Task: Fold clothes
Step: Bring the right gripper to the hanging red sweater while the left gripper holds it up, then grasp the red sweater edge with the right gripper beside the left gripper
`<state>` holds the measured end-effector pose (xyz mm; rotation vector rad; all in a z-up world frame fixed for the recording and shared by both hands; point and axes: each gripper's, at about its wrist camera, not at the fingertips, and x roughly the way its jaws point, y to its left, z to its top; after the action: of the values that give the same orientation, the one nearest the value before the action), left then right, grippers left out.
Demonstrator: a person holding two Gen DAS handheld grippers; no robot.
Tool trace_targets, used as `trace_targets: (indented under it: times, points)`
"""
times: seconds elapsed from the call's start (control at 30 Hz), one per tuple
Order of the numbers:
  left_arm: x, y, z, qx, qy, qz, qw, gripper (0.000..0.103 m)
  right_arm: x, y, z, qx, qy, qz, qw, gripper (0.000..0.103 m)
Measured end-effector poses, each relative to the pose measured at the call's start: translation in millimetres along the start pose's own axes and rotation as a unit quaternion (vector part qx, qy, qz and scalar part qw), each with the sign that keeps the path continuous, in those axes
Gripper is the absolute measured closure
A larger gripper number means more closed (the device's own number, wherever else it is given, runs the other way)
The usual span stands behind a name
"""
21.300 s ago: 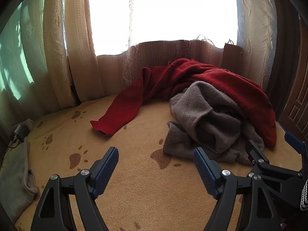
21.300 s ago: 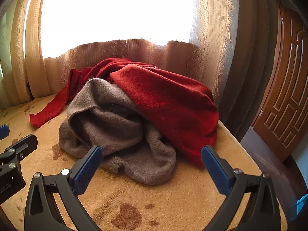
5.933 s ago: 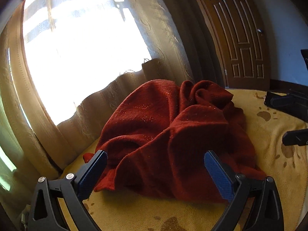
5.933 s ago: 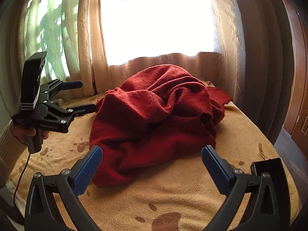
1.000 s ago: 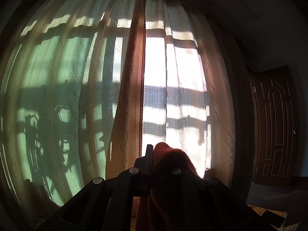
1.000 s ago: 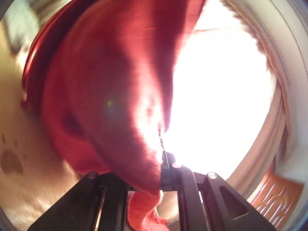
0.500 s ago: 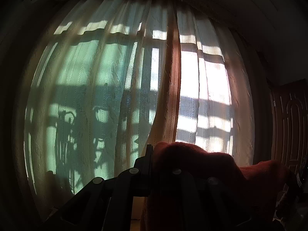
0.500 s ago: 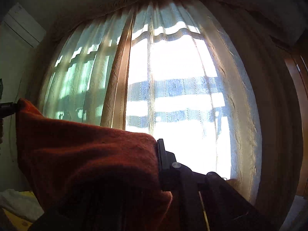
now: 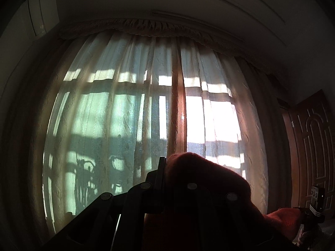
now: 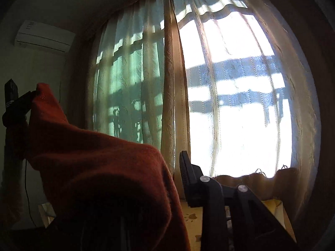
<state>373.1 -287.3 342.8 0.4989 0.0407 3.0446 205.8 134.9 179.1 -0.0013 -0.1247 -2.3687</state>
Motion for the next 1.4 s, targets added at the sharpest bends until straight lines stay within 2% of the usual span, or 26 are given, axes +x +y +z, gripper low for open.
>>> trace_targets:
  times: [0.1, 0.17, 0.2, 0.27, 0.3, 0.33, 0.47, 0.5, 0.6, 0.67, 0.73, 0.77, 0.83, 0.9, 0.93, 1.0, 1.1, 1.17, 1.23, 1.27, 1.33, 1.4]
  points:
    - [2.4, -12.2, 1.0, 0.009, 0.018, -0.005, 0.9998, 0.097, 15.2, -3.1, -32.8, 0.042, 0.034, 0.036, 0.998, 0.072]
    - [2.7, -18.4, 1.3, 0.010, 0.027, -0.010, 0.9995, 0.097, 23.7, -1.5, -49.3, 0.040, 0.045, 0.030, 0.998, 0.071]
    - [3.3, -21.5, 1.6, 0.010, 0.030, -0.013, 0.9994, 0.097, 28.0, -0.7, -57.6, 0.038, 0.051, 0.026, 0.998, 0.067]
    - [4.0, -27.8, 2.9, 0.012, 0.034, -0.018, 0.9992, 0.097, 37.2, 0.8, -72.5, 0.034, 0.060, 0.014, 0.998, 0.037]
    - [4.5, -31.1, 3.6, 0.013, 0.036, -0.020, 0.9991, 0.097, 41.3, 2.9, -80.1, 0.022, 0.062, -0.002, 0.998, 0.009]
    - [5.3, -34.5, 4.4, 0.016, 0.038, -0.022, 0.9989, 0.097, 44.2, 5.9, -85.3, 0.007, 0.059, -0.017, 0.998, 0.000]
    - [11.9, -48.3, 5.4, 0.030, 0.048, -0.026, 0.9981, 0.097, 50.5, 38.6, -110.3, -0.097, 0.035, -0.061, 0.993, 0.000]
    - [13.7, -51.0, 5.1, 0.033, 0.052, -0.026, 0.9978, 0.097, 49.2, 51.1, -114.6, -0.132, 0.031, -0.055, 0.989, 0.000]
    - [21.1, -55.8, 2.4, 0.040, 0.063, -0.026, 0.9969, 0.097, 45.3, 88.7, -127.6, -0.238, 0.017, -0.036, 0.970, 0.000]
    - [27.4, -55.5, -1.6, 0.042, 0.071, -0.023, 0.9963, 0.097, 33.9, 107.3, -128.1, -0.268, 0.032, 0.044, 0.962, 0.000]
    - [34.0, -51.9, -7.9, 0.036, 0.080, -0.019, 0.9960, 0.097, 24.6, 92.1, -112.4, -0.179, 0.053, 0.131, 0.974, 0.000]
    - [37.4, -48.6, -11.7, 0.031, 0.085, -0.017, 0.9958, 0.097, 29.0, 68.9, -106.9, -0.104, 0.070, 0.147, 0.981, 0.000]
    - [43.0, -39.8, -20.6, 0.020, 0.095, -0.011, 0.9952, 0.097, 44.2, 16.8, -103.3, 0.054, 0.108, 0.161, 0.980, 0.000]
    - [48.6, -29.8, -31.4, 0.009, 0.110, -0.007, 0.9939, 0.097, 64.8, -44.6, -127.6, 0.217, 0.156, 0.129, 0.955, 0.000]
    - [52.6, -24.8, -38.7, 0.002, 0.121, -0.009, 0.9926, 0.097, 72.6, -74.0, -147.7, 0.292, 0.182, 0.100, 0.934, 0.000]
    - [61.4, -15.9, -54.0, -0.013, 0.145, -0.014, 0.9892, 0.097, 81.0, -113.7, -186.5, 0.358, 0.235, 0.028, 0.903, 0.000]
    - [80.4, -11.0, -84.2, -0.022, 0.189, -0.017, 0.9816, 0.097, 89.3, -120.2, -220.1, 0.330, 0.310, 0.002, 0.892, 0.000]
    - [92.5, -9.4, -103.3, -0.032, 0.214, -0.023, 0.9760, 0.097, 90.3, -112.6, -229.8, 0.276, 0.344, -0.024, 0.897, 0.000]
    - [102.5, -8.8, -119.7, -0.040, 0.235, -0.030, 0.9708, 0.097, 87.1, -98.4, -222.7, 0.179, 0.341, -0.071, 0.920, 0.000]
    - [106.4, -9.2, -125.4, -0.041, 0.241, -0.032, 0.9691, 0.097, 85.5, -91.3, -219.1, 0.130, 0.338, -0.094, 0.927, 0.000]
    - [111.0, -10.8, -130.2, -0.036, 0.246, -0.030, 0.9682, 0.097, 79.0, -72.0, -207.4, 0.044, 0.301, -0.101, 0.947, 0.000]
    - [112.1, -11.8, -129.7, -0.029, 0.243, -0.029, 0.9691, 0.097, 71.8, -47.6, -199.2, -0.040, 0.260, -0.093, 0.960, 0.000]
